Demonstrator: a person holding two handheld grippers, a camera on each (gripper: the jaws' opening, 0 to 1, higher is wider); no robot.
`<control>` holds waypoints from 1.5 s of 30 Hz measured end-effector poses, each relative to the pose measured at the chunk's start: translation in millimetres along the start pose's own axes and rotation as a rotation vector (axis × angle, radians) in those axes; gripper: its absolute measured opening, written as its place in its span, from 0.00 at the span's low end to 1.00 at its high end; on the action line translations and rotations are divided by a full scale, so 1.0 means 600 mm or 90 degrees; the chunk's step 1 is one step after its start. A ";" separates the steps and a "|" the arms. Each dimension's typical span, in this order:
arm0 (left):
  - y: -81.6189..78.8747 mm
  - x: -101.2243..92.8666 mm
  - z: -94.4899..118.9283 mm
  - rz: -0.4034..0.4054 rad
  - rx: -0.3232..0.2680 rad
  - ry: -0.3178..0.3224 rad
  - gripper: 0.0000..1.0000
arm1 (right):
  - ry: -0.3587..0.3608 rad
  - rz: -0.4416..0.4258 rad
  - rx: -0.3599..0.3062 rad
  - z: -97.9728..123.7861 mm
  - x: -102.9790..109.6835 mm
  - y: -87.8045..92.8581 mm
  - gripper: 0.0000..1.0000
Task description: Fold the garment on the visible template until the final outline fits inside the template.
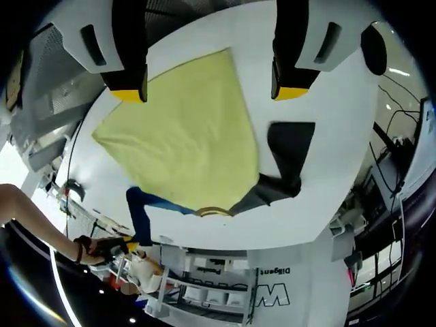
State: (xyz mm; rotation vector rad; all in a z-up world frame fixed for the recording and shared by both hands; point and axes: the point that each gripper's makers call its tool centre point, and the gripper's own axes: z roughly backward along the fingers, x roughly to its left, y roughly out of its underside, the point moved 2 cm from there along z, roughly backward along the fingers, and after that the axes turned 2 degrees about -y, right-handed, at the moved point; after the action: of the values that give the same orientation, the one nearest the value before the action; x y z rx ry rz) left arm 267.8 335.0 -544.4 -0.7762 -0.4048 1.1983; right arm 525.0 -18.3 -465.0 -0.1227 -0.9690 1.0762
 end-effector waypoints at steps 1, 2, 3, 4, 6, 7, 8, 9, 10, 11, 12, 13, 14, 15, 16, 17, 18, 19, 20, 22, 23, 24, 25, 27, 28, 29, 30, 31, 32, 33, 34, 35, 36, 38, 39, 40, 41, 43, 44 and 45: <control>0.000 0.000 0.001 0.000 -0.001 0.000 0.74 | -0.003 0.001 0.004 -0.004 0.010 0.007 0.00; 0.001 0.002 0.002 0.000 0.000 -0.002 0.74 | -0.010 0.006 0.008 -0.009 0.020 0.014 0.00; 0.002 0.002 0.002 -0.001 0.002 -0.003 0.73 | -0.018 0.006 0.013 -0.016 0.035 0.023 0.00; 0.003 0.003 0.003 -0.004 0.004 -0.003 0.73 | -0.023 0.006 0.015 -0.021 0.045 0.028 0.00; 0.004 0.005 0.004 -0.008 0.007 -0.005 0.74 | -0.034 0.013 0.024 -0.033 0.069 0.042 0.00; 0.004 0.006 0.005 -0.009 0.006 -0.007 0.74 | -0.040 0.026 0.030 -0.039 0.084 0.051 0.00; 0.003 0.007 0.005 -0.007 0.004 -0.008 0.74 | -0.040 0.029 0.031 -0.045 0.092 0.054 0.00; 0.002 0.008 0.006 -0.006 0.003 -0.010 0.74 | -0.042 0.035 0.032 -0.050 0.100 0.057 0.00; 0.002 0.009 0.007 -0.007 0.001 -0.009 0.74 | -0.044 0.044 0.033 -0.057 0.113 0.063 0.00; 0.001 0.009 0.008 -0.009 0.000 -0.008 0.74 | -0.047 0.053 0.038 -0.062 0.121 0.068 0.00; 0.001 0.009 0.009 -0.010 0.001 -0.008 0.75 | -0.049 0.065 0.042 -0.069 0.134 0.076 0.00; 0.002 0.009 0.009 -0.012 0.001 -0.008 0.75 | -0.051 0.073 0.044 -0.073 0.142 0.081 0.00; 0.001 0.010 0.011 -0.016 0.000 -0.009 0.75 | -0.054 0.083 0.048 -0.077 0.150 0.087 0.00; 0.000 0.010 0.012 -0.018 -0.003 -0.009 0.76 | -0.057 0.095 0.054 -0.082 0.162 0.098 0.00; 0.000 0.010 0.012 -0.017 -0.004 -0.008 0.76 | -0.061 0.104 0.059 -0.088 0.173 0.105 0.00; 0.000 0.009 0.012 -0.015 -0.004 -0.006 0.76 | -0.064 0.112 0.063 -0.091 0.179 0.111 0.00; 0.001 0.008 0.012 -0.016 -0.001 -0.003 0.75 | -0.065 0.116 0.066 -0.095 0.186 0.117 0.00; 0.002 0.008 0.012 -0.018 0.001 -0.003 0.75 | -0.067 0.123 0.071 -0.101 0.193 0.124 0.00; 0.003 0.007 0.012 -0.019 0.002 -0.002 0.75 | -0.069 0.131 0.076 -0.103 0.197 0.131 0.00; 0.003 0.006 0.011 -0.019 0.002 -0.001 0.75 | -0.070 0.137 0.082 -0.109 0.205 0.141 0.00; 0.002 0.006 0.012 -0.018 0.001 -0.001 0.75 | -0.072 0.141 0.086 -0.112 0.211 0.148 0.00; 0.002 0.006 0.012 -0.016 0.000 -0.001 0.75 | -0.072 0.142 0.087 -0.113 0.212 0.150 0.00; 0.000 0.006 0.013 -0.013 -0.001 0.001 0.74 | -0.074 0.149 0.093 -0.119 0.219 0.157 0.00; -0.002 0.006 0.014 -0.008 -0.006 0.004 0.74 | -0.073 0.166 0.100 -0.122 0.223 0.166 0.00; -0.002 0.007 0.014 -0.009 -0.006 0.003 0.74 | -0.071 0.175 0.105 -0.125 0.225 0.173 0.00; -0.001 0.008 0.014 -0.011 -0.004 0.001 0.74 | -0.071 0.178 0.107 -0.129 0.227 0.180 0.00; 0.000 0.009 0.015 -0.012 -0.002 -0.001 0.74 | -0.070 0.181 0.109 -0.131 0.228 0.185 0.00; 0.000 0.010 0.015 -0.013 -0.002 -0.002 0.74 | -0.070 0.190 0.116 -0.134 0.229 0.194 0.00; 0.001 0.011 0.015 -0.012 -0.001 -0.002 0.74 | -0.069 0.189 0.118 -0.137 0.229 0.200 0.00; 0.002 0.012 0.015 -0.012 -0.001 -0.003 0.74 | -0.069 0.192 0.120 -0.139 0.231 0.204 0.00; 0.003 0.013 0.016 -0.011 0.001 -0.005 0.74 | -0.075 0.199 0.123 -0.143 0.234 0.212 0.00; 0.004 0.014 0.016 -0.012 0.002 -0.006 0.74 | -0.076 0.199 0.124 -0.146 0.235 0.217 0.00; 0.005 0.015 0.016 -0.014 0.002 -0.008 0.74 | -0.079 0.204 0.124 -0.148 0.238 0.224 0.00; 0.006 0.015 0.017 -0.014 0.002 -0.009 0.74 | -0.084 0.217 0.127 -0.152 0.243 0.240 0.00; 0.007 0.016 0.018 -0.013 0.001 -0.009 0.73 | -0.086 0.221 0.130 -0.154 0.244 0.245 0.00; 0.007 0.016 0.019 -0.013 0.001 -0.009 0.73 | -0.089 0.220 0.130 -0.158 0.245 0.252 0.00; 0.007 0.018 0.019 -0.013 -0.001 -0.011 0.73 | -0.093 0.219 0.131 -0.163 0.246 0.260 0.00; 0.008 0.020 0.021 -0.012 -0.002 -0.013 0.73 | -0.092 0.219 0.138 -0.171 0.244 0.273 0.00; 0.009 0.021 0.021 -0.010 -0.002 -0.013 0.73 | -0.092 0.220 0.138 -0.172 0.244 0.276 0.00; 0.010 0.021 0.021 -0.009 -0.002 -0.013 0.73 | -0.094 0.223 0.138 -0.175 0.243 0.281 0.00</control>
State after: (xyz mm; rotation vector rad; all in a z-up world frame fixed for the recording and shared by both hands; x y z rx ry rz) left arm 259.9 352.0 -541.4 -0.7633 -0.4289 1.1940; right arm 502.8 218.9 -527.1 -0.0357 -0.9770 1.5237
